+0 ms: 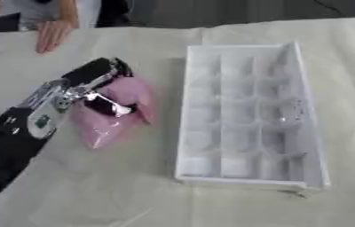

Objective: Pick up objects on the table and place them in the box.

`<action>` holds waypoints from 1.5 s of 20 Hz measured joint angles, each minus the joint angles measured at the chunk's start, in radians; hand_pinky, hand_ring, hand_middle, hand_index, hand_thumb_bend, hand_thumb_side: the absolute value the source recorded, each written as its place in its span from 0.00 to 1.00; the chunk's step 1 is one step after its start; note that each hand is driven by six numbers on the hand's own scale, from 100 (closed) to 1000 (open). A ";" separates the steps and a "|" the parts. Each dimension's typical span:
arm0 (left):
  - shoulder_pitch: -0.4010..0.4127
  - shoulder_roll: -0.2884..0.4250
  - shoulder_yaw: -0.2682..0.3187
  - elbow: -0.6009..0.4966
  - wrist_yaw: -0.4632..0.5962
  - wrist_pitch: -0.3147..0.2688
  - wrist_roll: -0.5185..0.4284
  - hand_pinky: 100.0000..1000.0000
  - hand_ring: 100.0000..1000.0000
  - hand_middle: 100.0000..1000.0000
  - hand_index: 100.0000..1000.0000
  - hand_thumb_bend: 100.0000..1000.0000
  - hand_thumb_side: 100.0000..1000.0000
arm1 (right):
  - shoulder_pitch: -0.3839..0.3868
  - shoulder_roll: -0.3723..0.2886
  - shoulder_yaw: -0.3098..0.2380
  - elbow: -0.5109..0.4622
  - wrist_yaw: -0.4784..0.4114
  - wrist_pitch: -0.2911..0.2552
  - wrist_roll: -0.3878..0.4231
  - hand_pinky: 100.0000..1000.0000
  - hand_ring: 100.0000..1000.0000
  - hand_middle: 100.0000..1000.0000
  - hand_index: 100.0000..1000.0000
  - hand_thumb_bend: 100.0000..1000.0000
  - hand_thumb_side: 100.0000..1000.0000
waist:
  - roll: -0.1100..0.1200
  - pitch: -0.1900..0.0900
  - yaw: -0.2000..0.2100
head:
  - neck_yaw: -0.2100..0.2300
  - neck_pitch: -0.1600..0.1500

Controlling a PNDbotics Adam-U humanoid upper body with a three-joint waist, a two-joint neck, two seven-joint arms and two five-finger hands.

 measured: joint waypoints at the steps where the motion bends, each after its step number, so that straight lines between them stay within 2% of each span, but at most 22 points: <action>1: 0.003 0.002 0.006 -0.010 0.007 0.006 0.017 0.00 0.00 0.00 0.03 0.01 0.00 | 0.000 0.000 0.000 0.000 0.000 0.000 0.000 0.59 0.75 0.73 0.71 0.00 0.98 | 0.000 0.000 0.000 | 0.000 0.000; 6: 0.008 0.014 0.044 -0.067 0.051 0.038 0.071 0.00 0.00 0.00 0.03 0.03 0.00 | 0.000 0.000 0.000 0.000 0.000 0.001 0.000 0.59 0.75 0.73 0.71 0.00 0.98 | -0.002 -0.009 0.000 | -0.001 0.000; 11: 0.004 0.056 0.094 -0.123 0.084 0.076 0.107 0.00 0.00 0.00 0.03 0.02 0.00 | 0.003 0.000 0.000 0.000 0.000 0.004 -0.002 0.59 0.75 0.73 0.71 0.00 0.98 | -0.006 -0.014 0.006 | -0.005 0.000; 18: -0.051 0.079 0.141 -0.192 0.130 0.121 0.158 0.00 0.00 0.00 0.03 0.00 0.00 | 0.008 0.001 0.000 0.000 0.000 0.010 0.001 0.59 0.75 0.73 0.71 0.00 0.99 | -0.018 -0.021 0.007 | -0.006 0.000; 24: -0.144 0.058 0.129 -0.266 0.178 0.124 0.168 0.00 0.00 0.00 0.03 0.00 0.00 | 0.007 0.009 0.001 0.000 0.000 0.014 0.005 0.58 0.75 0.73 0.71 0.00 0.99 | -0.026 -0.028 -0.013 | -0.002 0.000; 30: -0.232 0.041 0.057 -0.288 0.188 0.100 0.101 0.00 0.00 0.00 0.04 0.00 0.00 | -0.011 0.009 0.008 0.000 -0.002 0.017 0.010 0.58 0.74 0.73 0.71 0.00 1.00 | -0.022 -0.036 -0.043 | 0.009 0.000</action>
